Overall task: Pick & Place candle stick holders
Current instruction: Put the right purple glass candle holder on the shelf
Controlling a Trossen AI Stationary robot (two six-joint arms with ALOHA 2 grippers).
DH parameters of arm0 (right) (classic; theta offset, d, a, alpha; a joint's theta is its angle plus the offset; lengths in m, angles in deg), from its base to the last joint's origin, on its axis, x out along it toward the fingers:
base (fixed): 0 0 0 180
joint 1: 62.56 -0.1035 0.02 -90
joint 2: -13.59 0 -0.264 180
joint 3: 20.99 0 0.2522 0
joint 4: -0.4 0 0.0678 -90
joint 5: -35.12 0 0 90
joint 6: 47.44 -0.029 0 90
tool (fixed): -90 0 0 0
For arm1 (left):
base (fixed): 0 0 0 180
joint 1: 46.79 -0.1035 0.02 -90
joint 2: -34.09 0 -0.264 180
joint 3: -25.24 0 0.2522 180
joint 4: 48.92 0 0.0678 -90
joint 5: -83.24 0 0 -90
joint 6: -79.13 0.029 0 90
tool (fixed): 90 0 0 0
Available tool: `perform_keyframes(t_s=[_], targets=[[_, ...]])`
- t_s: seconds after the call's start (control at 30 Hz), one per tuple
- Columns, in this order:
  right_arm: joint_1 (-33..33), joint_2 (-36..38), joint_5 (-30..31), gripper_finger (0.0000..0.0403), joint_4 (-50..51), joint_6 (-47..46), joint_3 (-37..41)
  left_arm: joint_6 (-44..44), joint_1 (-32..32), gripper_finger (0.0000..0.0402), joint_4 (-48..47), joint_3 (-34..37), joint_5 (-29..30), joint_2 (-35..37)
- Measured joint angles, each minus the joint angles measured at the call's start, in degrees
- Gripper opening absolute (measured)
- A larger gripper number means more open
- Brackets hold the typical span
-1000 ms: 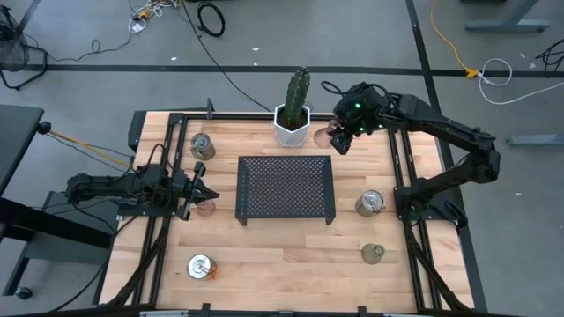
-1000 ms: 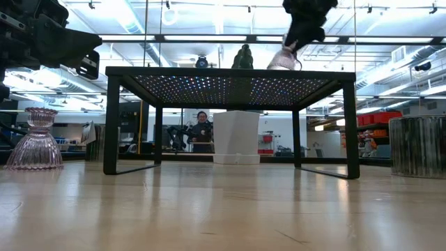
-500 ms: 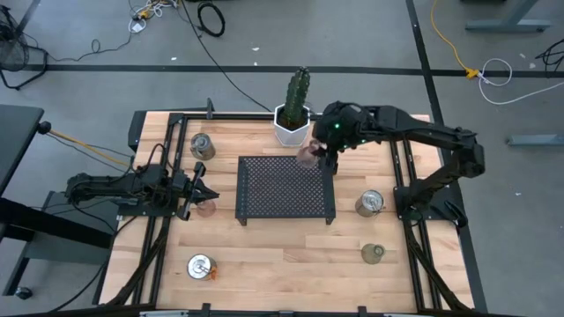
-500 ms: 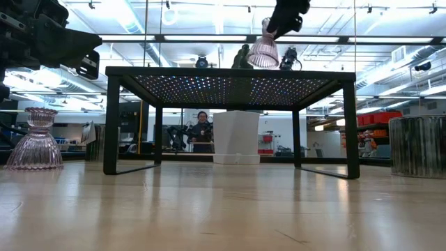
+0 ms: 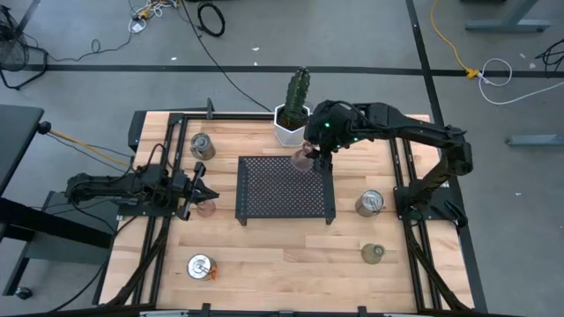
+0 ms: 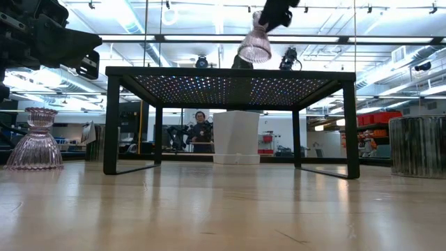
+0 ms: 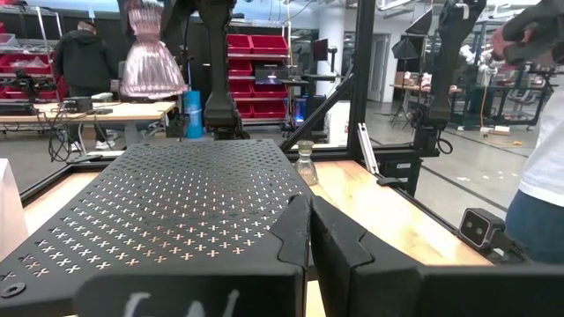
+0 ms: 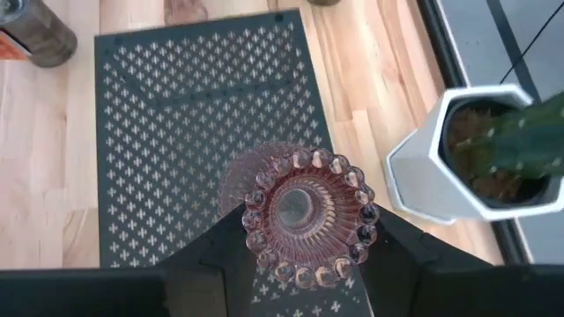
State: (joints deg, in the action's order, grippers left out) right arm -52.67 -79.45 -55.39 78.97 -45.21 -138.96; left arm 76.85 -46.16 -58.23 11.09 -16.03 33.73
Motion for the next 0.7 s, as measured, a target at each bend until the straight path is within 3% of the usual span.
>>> perform_keyframes(t_s=[0.33, 0.7], targets=[[0.00, -9.46, -0.07, 0.0167, 6.29, 4.40, -13.52, 0.00, 0.00, 0.0018, 0.02, -0.01, -0.01, 0.02], [0.00, -11.87, -0.13, 0.0167, 5.87, 5.81, -14.00, 0.00, -0.01, 0.0018, 0.00, -0.01, -0.01, 0.00]])
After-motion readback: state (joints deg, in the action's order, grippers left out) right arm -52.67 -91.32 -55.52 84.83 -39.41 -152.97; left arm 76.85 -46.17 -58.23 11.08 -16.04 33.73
